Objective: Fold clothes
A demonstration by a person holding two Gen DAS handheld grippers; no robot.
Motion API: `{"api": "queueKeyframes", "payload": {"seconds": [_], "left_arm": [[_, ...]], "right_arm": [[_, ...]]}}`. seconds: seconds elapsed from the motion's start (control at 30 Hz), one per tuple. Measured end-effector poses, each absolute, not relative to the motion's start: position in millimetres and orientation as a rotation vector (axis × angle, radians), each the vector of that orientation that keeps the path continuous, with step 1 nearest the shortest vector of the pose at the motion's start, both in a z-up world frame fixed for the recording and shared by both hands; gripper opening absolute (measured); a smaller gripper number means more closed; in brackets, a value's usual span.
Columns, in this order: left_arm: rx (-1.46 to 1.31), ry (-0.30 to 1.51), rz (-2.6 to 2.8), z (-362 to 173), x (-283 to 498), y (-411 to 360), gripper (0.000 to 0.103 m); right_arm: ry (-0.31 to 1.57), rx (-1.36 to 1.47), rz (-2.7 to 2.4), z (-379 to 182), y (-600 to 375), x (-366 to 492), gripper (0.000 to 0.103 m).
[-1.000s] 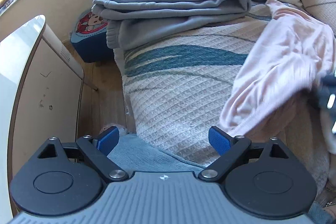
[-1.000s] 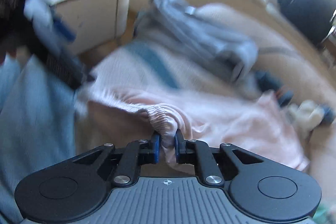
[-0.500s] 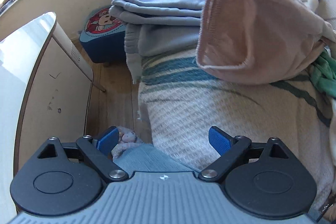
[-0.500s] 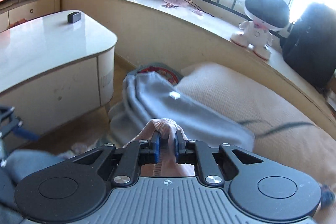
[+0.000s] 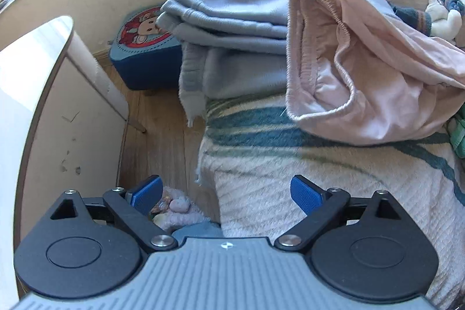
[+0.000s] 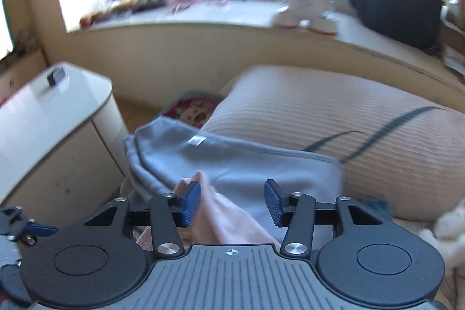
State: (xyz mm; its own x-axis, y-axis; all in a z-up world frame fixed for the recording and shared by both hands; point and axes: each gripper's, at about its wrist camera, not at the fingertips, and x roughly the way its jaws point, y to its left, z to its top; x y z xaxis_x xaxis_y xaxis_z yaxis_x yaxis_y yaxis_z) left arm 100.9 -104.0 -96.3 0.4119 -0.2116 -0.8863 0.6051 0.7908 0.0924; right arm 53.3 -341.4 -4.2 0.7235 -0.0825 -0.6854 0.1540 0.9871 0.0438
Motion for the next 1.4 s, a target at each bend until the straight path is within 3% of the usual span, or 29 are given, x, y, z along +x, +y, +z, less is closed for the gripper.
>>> {"api": "queueKeyframes", "payload": {"seconds": [0.3,0.67,0.73,0.93,1.07,1.33,1.4], "left_arm": [[0.380,0.936,-0.631,-73,112,-141,0.096],[0.275,0.716,-0.788,-59,121,-183,0.092],[0.238,0.704,-0.805,-58,126,-186,0.088],[0.224,0.777,-0.834,-74,141,-195,0.040],[0.171,0.795,-0.857,-77,145,-192,0.033],[0.075,0.795,-0.876,-65,151,-182,0.031],[0.074,0.815,-0.879,-69,152,-187,0.024]], "right_arm": [[0.781,0.018,-0.163,-13,-342,-6,0.049],[0.722,0.101,-0.072,-11,-350,23,0.049],[0.694,0.118,-0.044,-1,-356,34,0.049],[0.712,0.105,-0.083,-5,-361,48,0.049],[0.734,0.101,-0.081,-13,-361,51,0.049],[0.727,0.105,-0.067,-15,-360,59,0.049],[0.726,0.107,-0.070,-16,-360,59,0.049]]}}
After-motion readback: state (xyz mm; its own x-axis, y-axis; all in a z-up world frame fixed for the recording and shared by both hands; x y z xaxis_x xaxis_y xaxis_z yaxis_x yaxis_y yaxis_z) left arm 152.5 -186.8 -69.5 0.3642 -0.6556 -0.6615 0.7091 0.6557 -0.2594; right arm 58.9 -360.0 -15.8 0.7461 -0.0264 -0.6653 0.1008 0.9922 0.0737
